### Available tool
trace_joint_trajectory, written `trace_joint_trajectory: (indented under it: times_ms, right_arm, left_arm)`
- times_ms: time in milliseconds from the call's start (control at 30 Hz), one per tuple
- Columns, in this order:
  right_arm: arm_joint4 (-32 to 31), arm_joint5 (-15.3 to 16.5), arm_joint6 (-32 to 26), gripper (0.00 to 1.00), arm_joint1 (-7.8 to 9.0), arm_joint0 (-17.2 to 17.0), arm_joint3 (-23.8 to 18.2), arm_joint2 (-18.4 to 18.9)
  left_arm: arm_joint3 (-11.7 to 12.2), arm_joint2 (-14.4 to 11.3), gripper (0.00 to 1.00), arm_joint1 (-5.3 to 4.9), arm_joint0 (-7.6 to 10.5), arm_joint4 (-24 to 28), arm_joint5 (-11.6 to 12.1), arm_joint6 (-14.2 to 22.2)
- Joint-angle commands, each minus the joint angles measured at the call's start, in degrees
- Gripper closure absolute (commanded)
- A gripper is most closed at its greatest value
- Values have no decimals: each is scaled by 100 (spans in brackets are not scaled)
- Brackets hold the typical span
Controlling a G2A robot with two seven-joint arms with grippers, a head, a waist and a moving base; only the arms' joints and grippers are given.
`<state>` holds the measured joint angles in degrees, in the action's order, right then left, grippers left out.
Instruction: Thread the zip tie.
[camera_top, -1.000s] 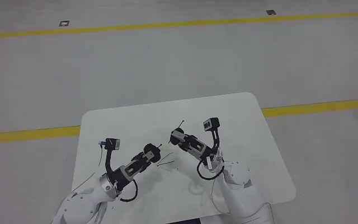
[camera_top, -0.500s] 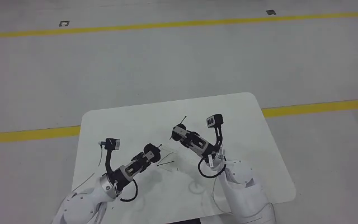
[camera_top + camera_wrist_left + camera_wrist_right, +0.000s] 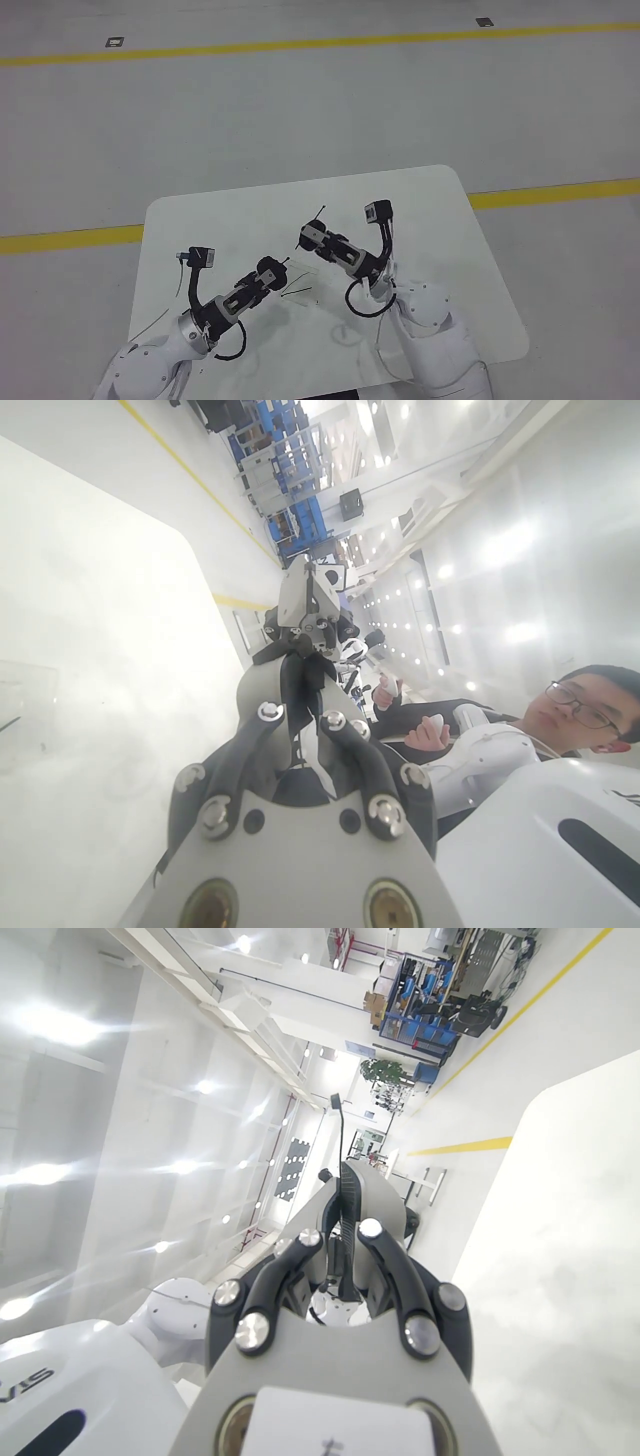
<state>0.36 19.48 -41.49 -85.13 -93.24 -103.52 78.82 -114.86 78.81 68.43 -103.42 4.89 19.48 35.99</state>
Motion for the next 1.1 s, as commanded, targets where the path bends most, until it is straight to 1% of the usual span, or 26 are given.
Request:
trace_joint_trajectory:
  times_ms: [0, 300, 367, 567, 667, 833, 900, 1067]
  right_arm:
    - [-126, 0, 37, 100, 11, -8, -39, -29]
    - [-126, 0, 37, 100, 11, -8, -39, -29]
    - [-176, 0, 193, 100, 14, -11, -58, -40]
    - [-454, 0, 712, 100, 49, -281, -323, -252]
    - [-638, 0, 838, 100, 79, -374, -397, -342]
    - [-954, 0, 1162, 100, 134, -511, -558, -393]
    - [-1003, 0, 1326, 100, 157, -599, -649, -406]
    - [-1043, 0, 1504, 100, 221, -759, -807, -431]
  left_arm:
    - [0, 0, 100, 0, 0, 0, 0, 0]
    - [0, 0, 100, 0, 0, 0, 0, 0]
    - [0, 0, 100, 0, 0, 0, 0, 0]
    - [0, 0, 100, 0, 0, 0, 0, 0]
    - [0, 0, 100, 0, 0, 0, 0, 0]
    - [0, 0, 100, 0, 0, 0, 0, 0]
    - [0, 0, 100, 0, 0, 0, 0, 0]
    - [0, 0, 100, 0, 0, 0, 0, 0]
